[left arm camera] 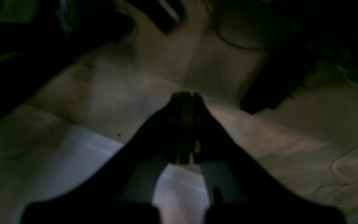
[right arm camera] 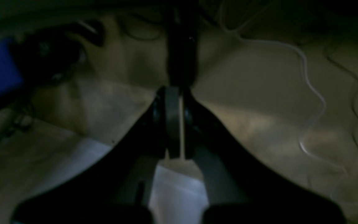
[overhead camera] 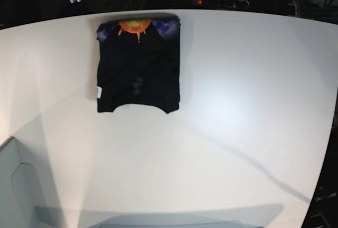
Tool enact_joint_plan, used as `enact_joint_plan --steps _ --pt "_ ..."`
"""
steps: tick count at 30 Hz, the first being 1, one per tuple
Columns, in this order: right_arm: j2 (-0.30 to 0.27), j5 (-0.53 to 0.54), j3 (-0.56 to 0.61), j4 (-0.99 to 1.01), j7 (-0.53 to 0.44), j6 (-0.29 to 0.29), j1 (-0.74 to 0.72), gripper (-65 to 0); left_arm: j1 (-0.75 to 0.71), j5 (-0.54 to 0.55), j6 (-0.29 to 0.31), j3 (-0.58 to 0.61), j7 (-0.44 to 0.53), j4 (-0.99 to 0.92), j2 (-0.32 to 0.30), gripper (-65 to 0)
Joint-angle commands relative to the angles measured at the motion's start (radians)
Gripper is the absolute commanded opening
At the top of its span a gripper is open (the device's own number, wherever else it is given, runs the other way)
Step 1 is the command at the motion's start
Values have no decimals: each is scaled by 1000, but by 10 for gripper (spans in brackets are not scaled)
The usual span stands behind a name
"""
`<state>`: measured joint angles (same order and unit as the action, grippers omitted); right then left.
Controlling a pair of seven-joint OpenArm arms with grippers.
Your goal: Fold the T-shirt properly
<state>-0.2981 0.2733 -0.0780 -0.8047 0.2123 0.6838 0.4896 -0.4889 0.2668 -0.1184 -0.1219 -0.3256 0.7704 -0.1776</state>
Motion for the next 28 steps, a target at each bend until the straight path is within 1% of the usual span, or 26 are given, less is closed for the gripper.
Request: enact_joint_plan --steps 1,4,5,7,9,12,14,15,17,18,19,21,24,26,28 --pt "-11 4 33 29 -35 14 -18 -650 37 -4 -13 28 30 -62 -10 -650" --pt "-5 4 151 150 -141 14 -108 -650 170 -2 -13 92 122 -266 -4 -650" --pt "3 4 182 198 -178 -40 -141 -650 206 -2 -13 103 148 -328 11 -650" --pt "17 4 231 304 -247 -175 -199 -650 264 -13 -13 120 197 -431 26 -650" --pt "49 4 268 402 -304 -339 -251 -650 307 -13 -13 161 225 -486 34 -650" --pt "93 4 298 502 -357 -576 -300 -650 355 -4 -13 224 228 -498 39 -650" --pt "132 4 326 525 -390 -720 -315 -650 378 -4 -13 258 228 -504 39 -650" --pt "150 4 338 529 -400 -787 -319 -650 391 -4 -13 273 227 -506 39 -650" --pt "182 5 347 529 -413 -884 -335 -650 405 -4 -13 299 225 -509 39 -650" --pt "202 5 347 532 -408 -912 -351 -650 405 -4 -13 307 225 -509 39 -650" --pt "219 5 344 542 -402 -927 -363 -650 407 -4 -13 316 216 -509 39 -650" --pt "244 5 347 588 -382 -930 -389 -650 411 -4 -13 322 165 -509 39 -650" --pt "291 4 349 707 -322 -930 -475 -650 425 -5 -13 322 105 -509 39 -650" --pt "305 4 349 755 -279 -930 -509 -650 430 -13 -13 322 82 -509 39 -650" --pt "305 4 349 766 -225 -930 -523 -650 431 -13 -13 322 44 -509 40 -650"
